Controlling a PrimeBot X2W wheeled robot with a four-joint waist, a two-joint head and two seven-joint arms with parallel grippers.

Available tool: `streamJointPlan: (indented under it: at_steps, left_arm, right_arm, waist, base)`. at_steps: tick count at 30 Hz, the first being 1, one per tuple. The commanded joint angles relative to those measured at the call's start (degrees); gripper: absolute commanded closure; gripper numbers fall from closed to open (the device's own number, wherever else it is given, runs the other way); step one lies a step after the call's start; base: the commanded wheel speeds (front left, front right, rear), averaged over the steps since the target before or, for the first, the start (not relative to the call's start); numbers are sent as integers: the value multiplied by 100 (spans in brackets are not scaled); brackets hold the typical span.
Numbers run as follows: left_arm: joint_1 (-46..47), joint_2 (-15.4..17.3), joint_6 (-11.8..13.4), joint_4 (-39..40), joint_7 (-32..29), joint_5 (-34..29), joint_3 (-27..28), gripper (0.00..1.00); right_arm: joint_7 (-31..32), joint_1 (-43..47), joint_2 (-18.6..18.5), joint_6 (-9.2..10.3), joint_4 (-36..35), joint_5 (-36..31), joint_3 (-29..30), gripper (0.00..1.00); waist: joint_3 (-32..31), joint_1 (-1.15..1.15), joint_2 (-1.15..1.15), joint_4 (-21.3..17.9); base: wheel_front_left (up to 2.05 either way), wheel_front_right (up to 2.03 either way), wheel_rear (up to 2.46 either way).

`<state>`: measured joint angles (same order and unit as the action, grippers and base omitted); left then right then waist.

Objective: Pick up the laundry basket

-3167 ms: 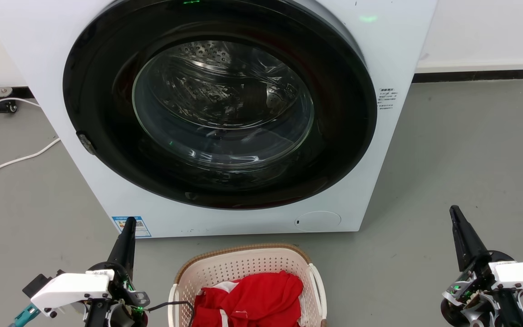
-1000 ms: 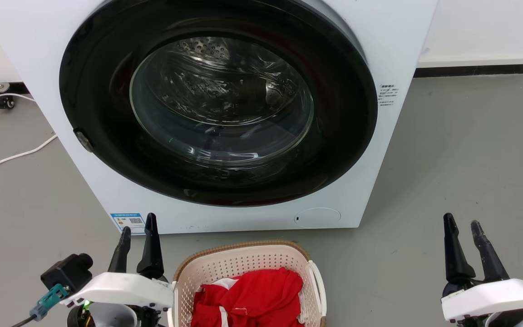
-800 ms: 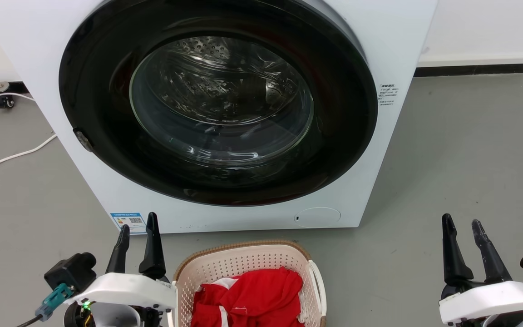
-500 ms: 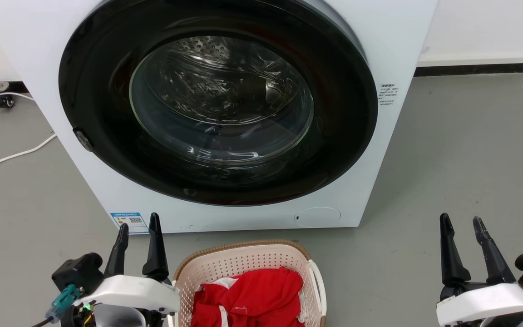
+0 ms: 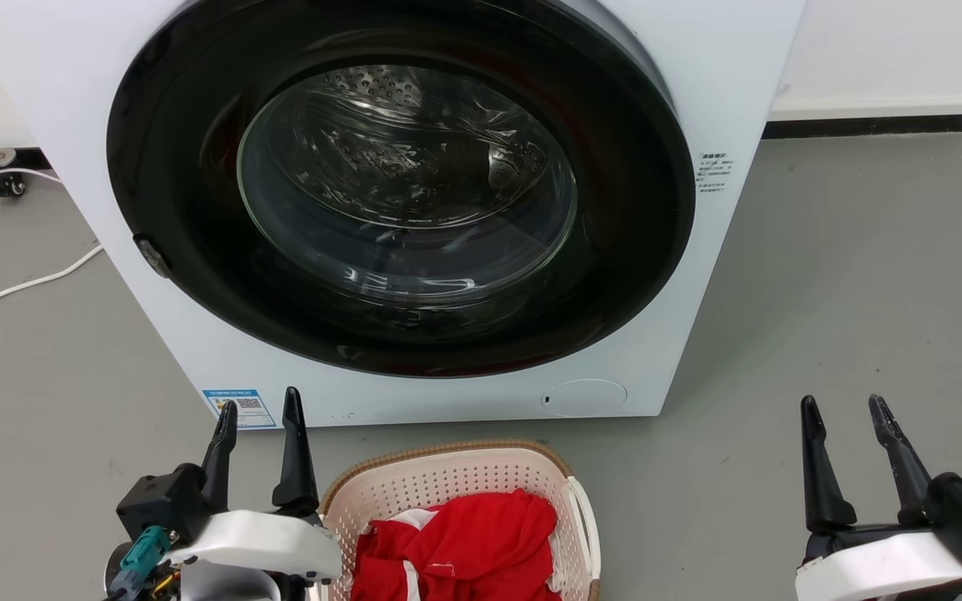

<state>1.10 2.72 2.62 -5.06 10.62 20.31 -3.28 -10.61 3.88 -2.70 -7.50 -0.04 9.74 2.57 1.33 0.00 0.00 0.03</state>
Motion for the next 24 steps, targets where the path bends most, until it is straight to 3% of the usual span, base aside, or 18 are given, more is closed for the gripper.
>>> streamJointPlan:
  at_steps: [1,24]
  left_arm:
    - [-47,20,13,80,54,-126,-12,0]
    - [-237,23,-130,62,347,-1135,45,0]
  right_arm:
    - [-58,35,-25,2,-95,-178,-30,0]
    - [-350,257,-28,2,-299,-1318,-44,0]
  waist:
    - [1,0,0,3]
    - [32,0,0,11]
  base:
    - [0,0,0]
    - [0,0,0]
